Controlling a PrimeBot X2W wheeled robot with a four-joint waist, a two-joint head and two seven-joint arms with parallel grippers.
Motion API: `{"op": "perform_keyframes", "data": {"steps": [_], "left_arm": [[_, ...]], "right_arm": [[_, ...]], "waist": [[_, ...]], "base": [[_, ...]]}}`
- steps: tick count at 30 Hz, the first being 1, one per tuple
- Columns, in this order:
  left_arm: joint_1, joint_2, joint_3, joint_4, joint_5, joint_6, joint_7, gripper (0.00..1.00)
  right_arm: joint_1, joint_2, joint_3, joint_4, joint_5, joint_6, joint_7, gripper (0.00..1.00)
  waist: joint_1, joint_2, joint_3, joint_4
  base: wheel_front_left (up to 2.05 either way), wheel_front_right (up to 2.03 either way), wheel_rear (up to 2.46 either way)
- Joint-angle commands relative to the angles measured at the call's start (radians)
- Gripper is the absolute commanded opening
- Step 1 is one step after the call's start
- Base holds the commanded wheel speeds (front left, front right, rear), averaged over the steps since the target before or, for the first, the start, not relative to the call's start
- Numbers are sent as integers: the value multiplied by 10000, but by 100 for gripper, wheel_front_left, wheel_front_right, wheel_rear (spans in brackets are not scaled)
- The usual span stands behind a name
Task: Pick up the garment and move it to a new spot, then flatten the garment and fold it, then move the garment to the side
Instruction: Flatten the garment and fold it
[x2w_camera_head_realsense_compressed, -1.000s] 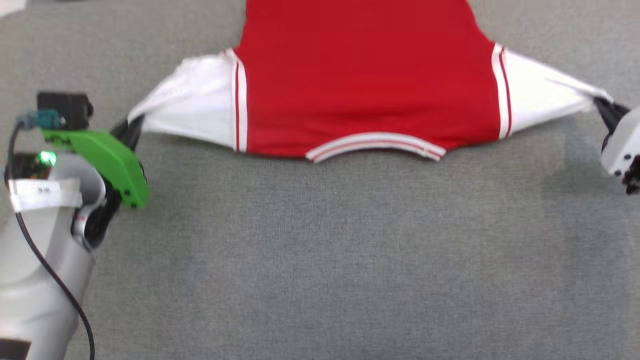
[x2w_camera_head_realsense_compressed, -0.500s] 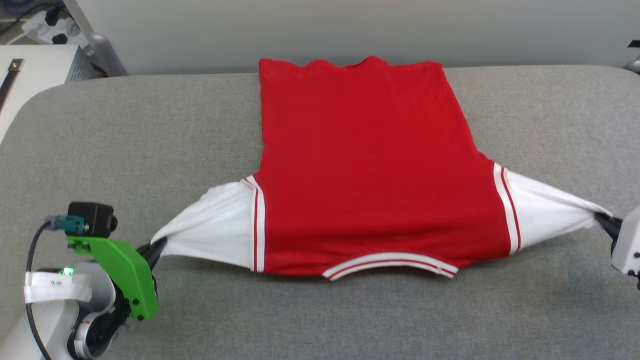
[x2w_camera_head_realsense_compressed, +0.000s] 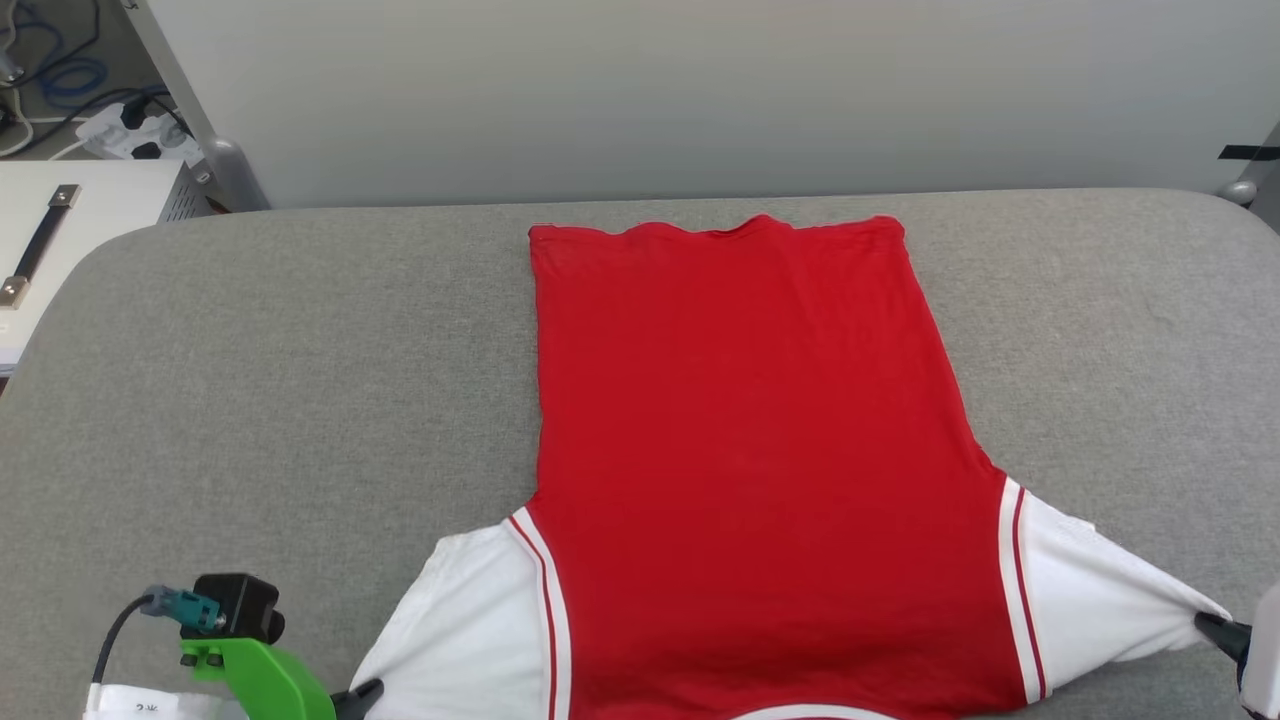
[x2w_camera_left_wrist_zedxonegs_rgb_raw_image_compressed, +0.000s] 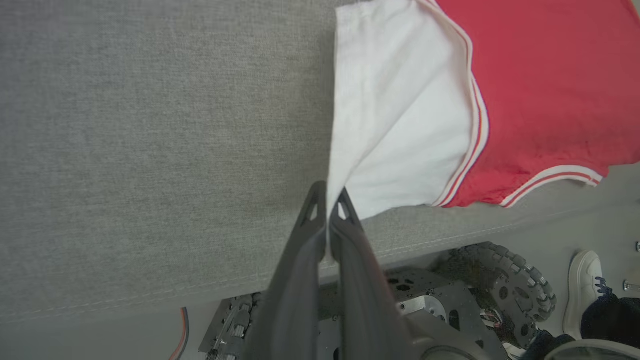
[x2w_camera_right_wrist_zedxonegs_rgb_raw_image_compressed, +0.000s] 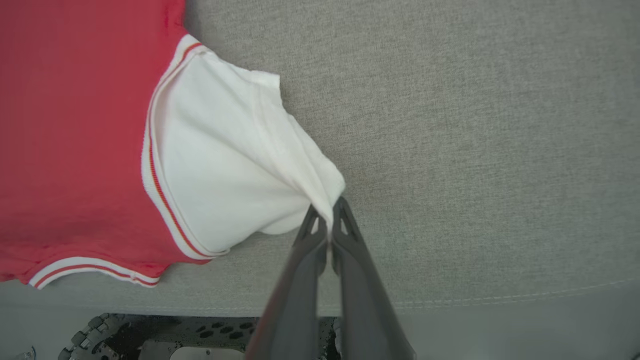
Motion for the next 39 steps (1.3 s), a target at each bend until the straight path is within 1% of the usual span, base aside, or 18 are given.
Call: {"op": "perform_keyframes", "data": {"steps": [1, 4, 7, 8, 9, 10, 13, 17, 21, 24, 28, 31, 39], "left_arm": [[106, 145, -23, -109, 77, 86, 47, 0], [54, -26, -41, -346, -79, 98, 68, 0], [-99, 10, -140, -495, 28, 47, 132, 0], [-174, 61, -191, -538, 150, 40, 145, 0], [-226, 85, -223, -589, 223, 42, 154, 0], [-291, 79, -247, -677, 257, 50, 173, 0], [-441, 12, -252, -1057, 205, 115, 260, 0], [-614, 25, -331, -1817, 240, 292, 526, 0], [-781, 57, -424, -2589, 378, 510, 760, 0], [-939, 97, -533, -3047, 560, 581, 882, 0], [-1213, 96, -677, -3449, 823, 586, 940, 0], [-1446, 27, -809, -3649, 993, 526, 929, 0], [-1920, -270, -1193, -3821, 1279, 312, 844, 0]], "right_arm": [[126, 34, -96, -153, -171, -17, 81, 0], [191, 180, -246, -363, -255, -17, 185, 0], [133, 251, -304, -532, -268, -17, 301, 0], [82, 261, -319, -593, -262, -17, 338, 24], [37, 249, -308, -662, -247, -17, 360, 44], [-25, 230, -300, -733, -213, -17, 412, 100], [-278, 91, -194, -1048, -95, -17, 524, 100], [-1005, 0, -173, -1535, 172, -17, 734, 100], [-2189, -146, -80, -1825, 250, -17, 1037, 100], [-3388, -215, 127, -1692, 156, -17, 1333, 100], [-4994, -433, 466, -1175, -157, -17, 1776, 100], [-6266, -635, 751, -569, -401, -17, 2090, 100], [-9129, -1087, 1209, 1241, -1134, -17, 2455, 100]], "waist": [[1, -1, 84, 37], [1, -1, 268, 95], [1, -1, 466, 150], [1, -1, 550, 176], [1, -1, 632, 199], [1, -1, 730, 230], [1, -1, 1068, 325], [1, -1, 1685, 519], [1, -1, 2507, 818], [1, -1, 3142, 1111], [1, -1, 3974, 1574], [1, -1, 4525, 1944], [1, -1, 5556, 2798]], "base": [[0, 0, 0], [0, 0, 0], [0, 0, 0], [0, 0, 0], [0, 0, 0], [0, 0, 0], [0, 0, 0], [0, 0, 0], [0, 0, 0], [0, 0, 0], [0, 0, 0], [0, 0, 0], [0, 0, 0]]}}
